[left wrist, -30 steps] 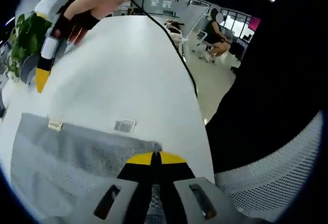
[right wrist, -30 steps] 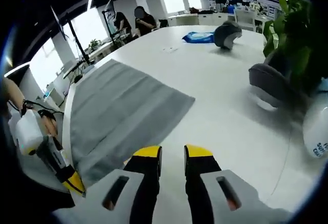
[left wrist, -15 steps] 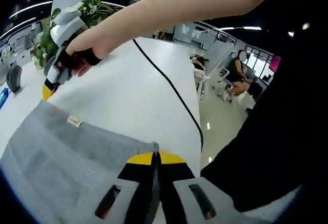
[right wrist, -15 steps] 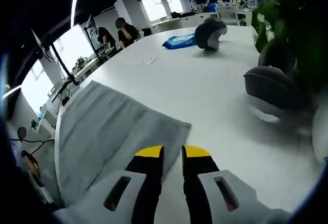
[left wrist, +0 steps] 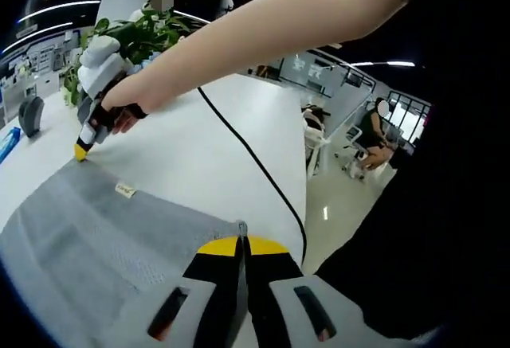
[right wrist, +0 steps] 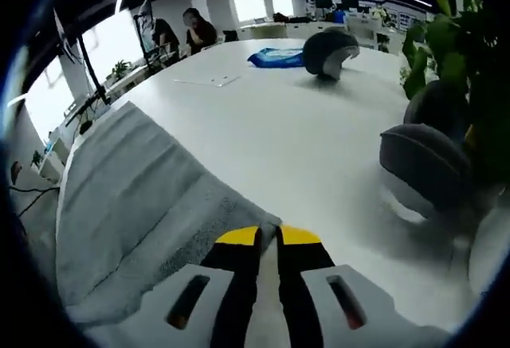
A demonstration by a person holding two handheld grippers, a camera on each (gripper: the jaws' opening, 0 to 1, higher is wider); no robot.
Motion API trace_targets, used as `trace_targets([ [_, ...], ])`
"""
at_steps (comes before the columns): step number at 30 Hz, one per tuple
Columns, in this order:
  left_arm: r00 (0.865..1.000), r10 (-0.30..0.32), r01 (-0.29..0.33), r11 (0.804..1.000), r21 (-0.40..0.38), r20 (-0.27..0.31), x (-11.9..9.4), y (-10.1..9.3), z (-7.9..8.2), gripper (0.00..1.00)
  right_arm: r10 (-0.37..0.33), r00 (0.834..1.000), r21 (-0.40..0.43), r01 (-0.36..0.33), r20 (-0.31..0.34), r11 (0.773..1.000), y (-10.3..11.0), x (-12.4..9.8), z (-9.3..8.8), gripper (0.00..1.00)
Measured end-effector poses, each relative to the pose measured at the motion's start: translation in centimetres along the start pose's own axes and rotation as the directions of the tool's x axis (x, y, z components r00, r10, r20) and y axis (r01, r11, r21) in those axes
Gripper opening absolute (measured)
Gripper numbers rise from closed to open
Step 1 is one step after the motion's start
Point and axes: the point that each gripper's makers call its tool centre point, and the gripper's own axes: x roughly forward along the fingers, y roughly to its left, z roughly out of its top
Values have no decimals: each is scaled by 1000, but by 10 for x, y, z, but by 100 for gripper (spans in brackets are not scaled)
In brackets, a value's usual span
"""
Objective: Fold the towel on the table until its edges align and the towel forms a compact rectangular stack.
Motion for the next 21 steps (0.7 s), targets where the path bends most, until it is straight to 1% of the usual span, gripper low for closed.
trace_targets([
  [2,1000,2,-2,1000,-14,6,0,0,1,2,3,1000,-87,-3,-5,996,5,0,2,4],
  [3,1000,3,-2,1000,-20,11,0,-1,2,2,4,1000,-115,-5,-10,993,7,0,1,0],
  [4,1000,1,0,1000,-31,15,-1,-2,3,2,-7,1000,-132,5,-20,991,7,-1,1,0],
  [5,1000,-14,16,998,-64,24,-2,-5,6,2,-12,1000,-102,10,-24,995,7,-2,1,0],
  [6,999,-21,24,996,-81,34,-3,-6,9,1,-7,1000,-59,7,7,998,7,-7,6,0],
  [7,999,-19,24,994,-103,48,-5,-7,13,1,-1,1000,-39,3,31,999,8,-8,10,0],
  [8,998,-19,26,993,-115,57,-6,-7,17,1,7,997,2,-7,77,1000,8,-13,17,0],
  [9,997,-25,33,992,-125,70,-8,-9,21,1,10,993,65,-18,116,998,4,-24,24,0],
  [10,996,-31,42,991,-129,87,-10,-11,25,1,9,992,76,-19,124,997,3,-27,26,0],
  [11,994,-35,48,990,-131,106,-11,-12,30,1,2,990,80,-14,140,997,-3,-35,29,0],
  [12,989,-40,60,988,-141,139,-14,-14,39,1,0,989,88,-13,146,996,-6,-41,30,0],
  [13,983,-47,76,983,-167,176,-16,-16,49,1,-2,986,100,-15,166,995,-10,-49,33,0],
  [14,979,-53,90,979,-182,199,-18,-17,55,1,-6,984,104,-12,176,995,-12,-55,34,0],
  [16,966,-67,115,976,-183,248,-24,-21,68,1,-15,981,114,-8,195,993,-18,-69,37,0],
  [20,952,-68,127,975,-183,298,-33,-28,81,1,-37,973,129,8,226,992,-28,-92,40,0],
  [21,948,-69,127,977,-172,309,-35,-30,83,1,-43,972,133,12,231,991,-30,-96,40,0],
])
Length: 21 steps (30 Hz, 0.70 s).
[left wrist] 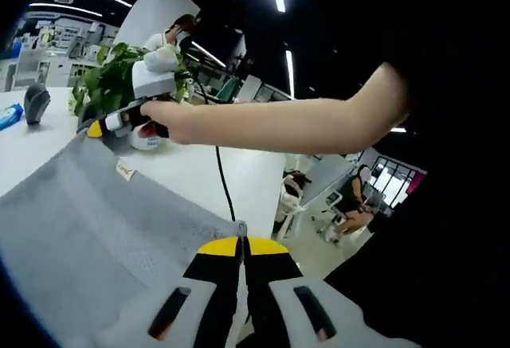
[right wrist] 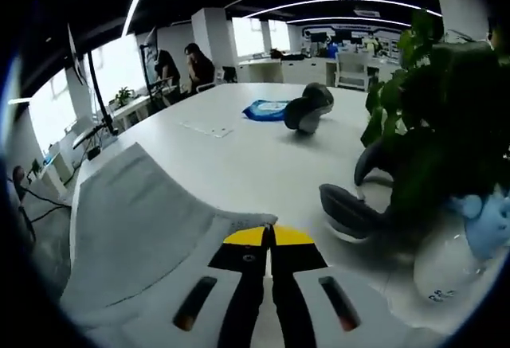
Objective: Fold the towel on the table until its edges align and the towel forms a compact rectangular stack.
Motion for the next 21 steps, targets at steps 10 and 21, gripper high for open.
trace_targets([
  [10,990,-38,37,999,15,132,-6,-26,30,1,-11,994,63,4,105,998,-6,-49,30,0],
  [21,982,-1,-37,980,196,191,-20,-48,55,2,41,978,102,-63,206,993,17,-74,74,0],
])
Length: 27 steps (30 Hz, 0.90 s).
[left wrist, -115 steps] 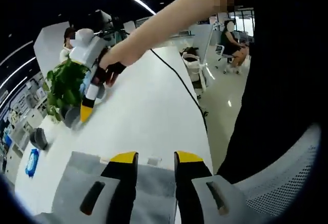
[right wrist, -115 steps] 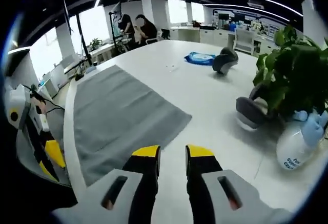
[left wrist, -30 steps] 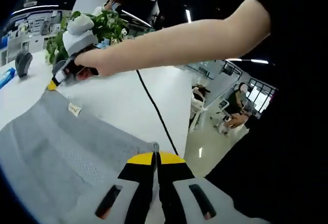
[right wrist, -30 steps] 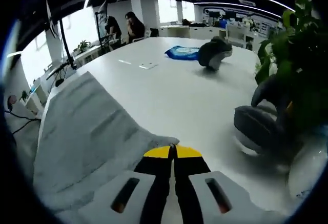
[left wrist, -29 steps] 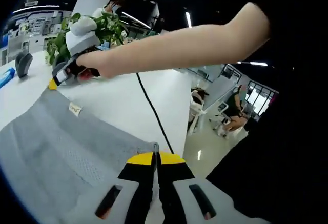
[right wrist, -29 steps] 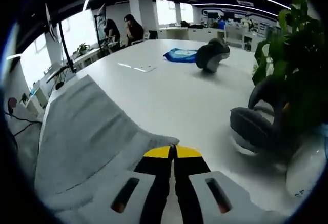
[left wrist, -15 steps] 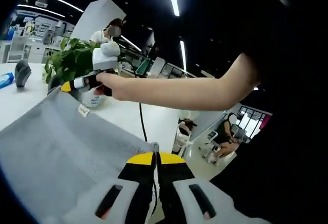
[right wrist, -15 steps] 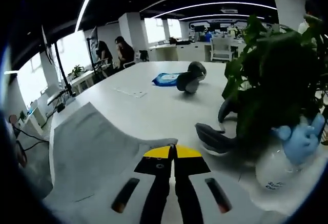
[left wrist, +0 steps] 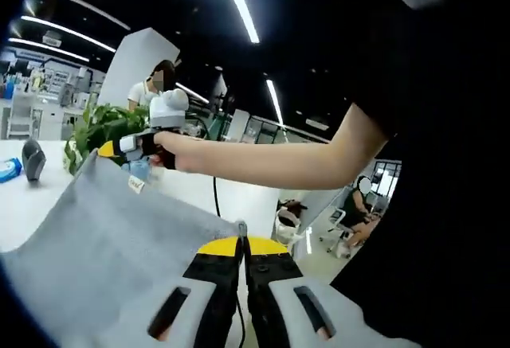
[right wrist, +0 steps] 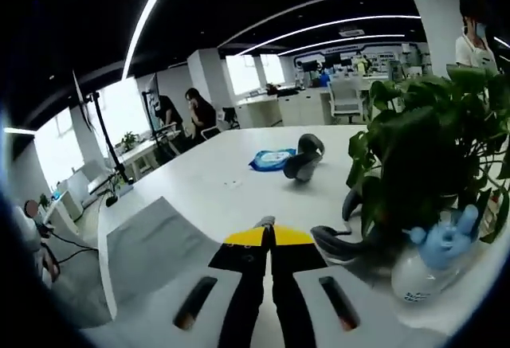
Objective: Fold the towel on the table until its edges align and the towel forms a compact rectangular stack.
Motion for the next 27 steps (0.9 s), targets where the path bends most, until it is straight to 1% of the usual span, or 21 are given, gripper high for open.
trace_targets([
  [1,1000,13,-13,1000,28,1,-2,0,3,2,6,1000,-4,-6,7,1000,4,-1,5,0],
  [2,1000,26,-26,997,73,-5,-5,-1,5,2,7,1000,-7,-7,10,1000,7,-1,8,0],
  [4,999,29,-27,990,140,-13,-11,-6,11,2,-4,1000,-30,5,14,1000,13,-3,15,0],
  [5,1000,29,-28,987,157,-6,-13,-8,15,2,-8,1000,-32,9,17,999,15,-5,18,0],
  [7,1000,21,-21,982,186,2,-22,-15,23,2,-15,999,-18,16,39,1000,25,-7,28,0],
  [8,1000,23,-23,982,188,3,-24,-15,24,2,-15,999,-10,15,46,1000,29,-7,32,0],
  [10,1000,28,-29,980,195,4,-37,-18,32,2,-13,999,-25,15,49,1000,43,-7,38,0],
  [12,998,49,-41,963,266,-25,-51,-17,36,2,-26,999,-61,28,32,998,51,-5,40,0],
  [13,998,47,-31,952,306,-47,-58,-18,37,2,-25,999,-72,27,27,997,55,-4,41,0],
  [14,997,51,-29,946,322,-60,-63,-18,37,2,-31,999,-77,32,21,997,59,-2,42,0],
  [16,995,53,-24,945,327,-81,-73,-17,35,2,-36,999,-83,37,13,996,64,0,42,0],
  [17,994,57,-23,940,341,-90,-77,-17,34,2,-45,999,-92,45,6,995,68,1,42,0],
  [18,992,70,-25,924,382,-105,-84,-17,33,2,-50,999,-96,50,5,994,71,2,42,0],
  [19,991,76,-26,913,407,-107,-88,-18,34,2,-52,999,-98,52,6,994,77,2,44,0],
  [20,992,77,-27,910,414,-104,-93,-22,34,2,-54,999,-98,54,9,994,81,3,45,0],
  [22,993,81,-40,916,399,-86,-101,-24,37,2,-59,998,-101,61,20,993,92,5,50,0],
  [23,994,77,-44,926,376,-75,-102,-24,37,2,-61,998,-98,63,26,993,98,8,53,0],
  [24,995,75,-44,931,362,-71,-105,-24,35,2,-62,998,-100,65,28,993,102,10,55,0],
  [27,994,80,-50,936,349,-72,-114,-21,28,1,-73,997,-127,75,21,989,116,20,58,0],
])
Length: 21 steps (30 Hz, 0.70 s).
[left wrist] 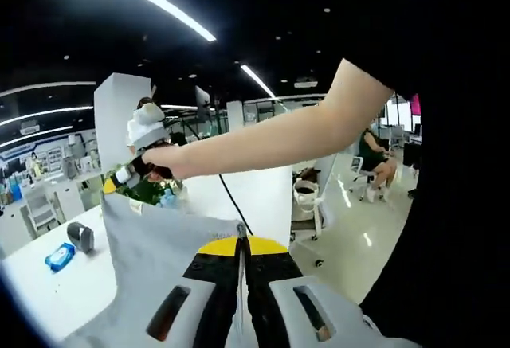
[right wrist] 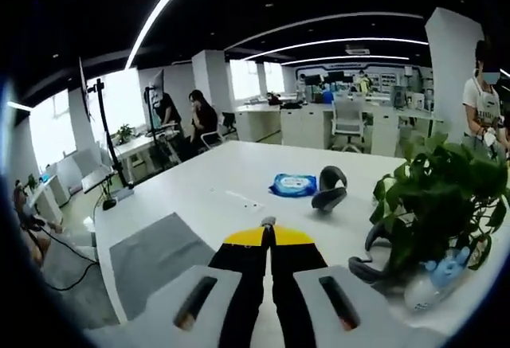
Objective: Fold the towel on the table until its edges align and the towel forms a compact rectangular stack.
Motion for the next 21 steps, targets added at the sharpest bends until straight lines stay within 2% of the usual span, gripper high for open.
trace_targets([
  [4,1000,17,-17,1000,-23,20,-15,4,-2,1,-1,1000,-8,1,-2,1000,15,10,5,0],
  [11,995,49,-41,995,-87,89,-58,22,7,1,3,1000,-4,-3,18,1000,38,27,18,0],
  [16,993,80,-73,993,-90,83,-82,33,0,1,22,1000,-3,-22,20,1000,50,38,23,0],
  [21,987,125,-113,986,-120,100,-108,44,4,1,66,997,-1,-66,38,998,73,54,34,0],
])
